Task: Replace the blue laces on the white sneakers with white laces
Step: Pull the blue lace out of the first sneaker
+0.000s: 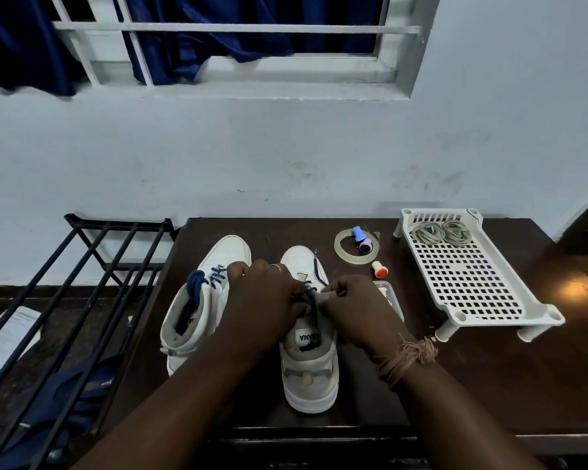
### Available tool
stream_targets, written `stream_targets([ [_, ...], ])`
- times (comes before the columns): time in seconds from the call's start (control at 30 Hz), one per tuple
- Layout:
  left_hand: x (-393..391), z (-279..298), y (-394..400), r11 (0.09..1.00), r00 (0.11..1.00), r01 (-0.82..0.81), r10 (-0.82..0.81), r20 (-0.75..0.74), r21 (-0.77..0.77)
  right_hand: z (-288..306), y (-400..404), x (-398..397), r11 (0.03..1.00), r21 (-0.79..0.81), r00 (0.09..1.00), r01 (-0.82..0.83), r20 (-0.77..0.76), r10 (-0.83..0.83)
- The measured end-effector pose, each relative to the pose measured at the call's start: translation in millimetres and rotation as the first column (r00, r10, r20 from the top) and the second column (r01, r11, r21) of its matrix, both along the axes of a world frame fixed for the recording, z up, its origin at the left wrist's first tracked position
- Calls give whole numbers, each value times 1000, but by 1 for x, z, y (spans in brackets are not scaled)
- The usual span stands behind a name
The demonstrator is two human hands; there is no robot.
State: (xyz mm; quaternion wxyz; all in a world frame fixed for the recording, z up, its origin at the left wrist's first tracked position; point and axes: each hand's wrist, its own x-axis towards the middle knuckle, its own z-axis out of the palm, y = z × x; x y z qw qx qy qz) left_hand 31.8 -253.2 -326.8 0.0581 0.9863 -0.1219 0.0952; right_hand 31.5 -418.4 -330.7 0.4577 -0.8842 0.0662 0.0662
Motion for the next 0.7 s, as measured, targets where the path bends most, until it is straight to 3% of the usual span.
stream_targets([
  [0.03,0,-2,-1,999,999,4,-1,51,-52,-1,0,0,1000,0,1000,6,0,-6],
  [0.07,-1,-2,-3,980,996,-6,23,81,-200,-1,0,0,1000,2,1000,13,-3,-13],
  [0.1,-2,2,-4,904,997,-29,56,50,-427,-2,0,0,1000,6,1000,17,-8,-17],
  [0.13,-2,6,-5,729,996,-89,72,-53,-678,-2,0,1,1000,12,1000,17,-12,-17],
  [0.17,0,12,-5,468,981,-188,46,-189,-864,-2,1,1,1000,17,1000,16,-15,-16],
  [0.23,2,27,-5,-57,935,-353,-61,-349,-934,-3,2,2,1000,7,1000,11,-15,-11],
  [0.27,2,34,-3,-254,932,-363,-122,-342,-897,-4,3,3,1000,-8,1000,9,-14,-9],
  [0.3,1,40,0,-369,937,-348,-149,-315,-862,-5,4,4,1000,-25,1000,8,-13,-9],
  [0.33,1,43,4,-385,944,-331,-141,-299,-861,-6,5,4,999,-39,1000,8,-12,-9],
  [0.37,2,44,7,-270,950,-311,-91,-297,-911,-8,6,5,999,-49,1000,10,-13,-11],
  [0.4,2,41,10,-23,959,-283,-5,-283,-959,-10,7,6,999,-53,1000,12,-12,-13],
  [0.43,3,36,13,287,970,-243,64,-235,-927,-10,8,6,998,-56,1000,13,-9,-14],
  [0.47,3,29,14,583,983,-180,88,-159,-792,-11,9,5,998,-61,1000,13,-1,-13],
  [0.5,3,20,14,798,992,-114,59,-111,-592,-11,9,5,998,-69,1000,13,12,-12],
  [0.53,2,13,13,921,995,-61,25,-98,-384,-11,10,5,997,-76,1000,12,24,-10],
  [0.57,1,8,9,971,996,-36,16,-88,-236,-11,10,5,997,-81,999,12,37,-9],
  [0.63,1,5,6,992,999,-36,31,-42,-123,-11,10,5,996,-84,999,11,51,-7],
  [0.7,1,7,4,956,999,-33,42,25,-292,-11,9,5,997,-80,999,13,53,-8],
])
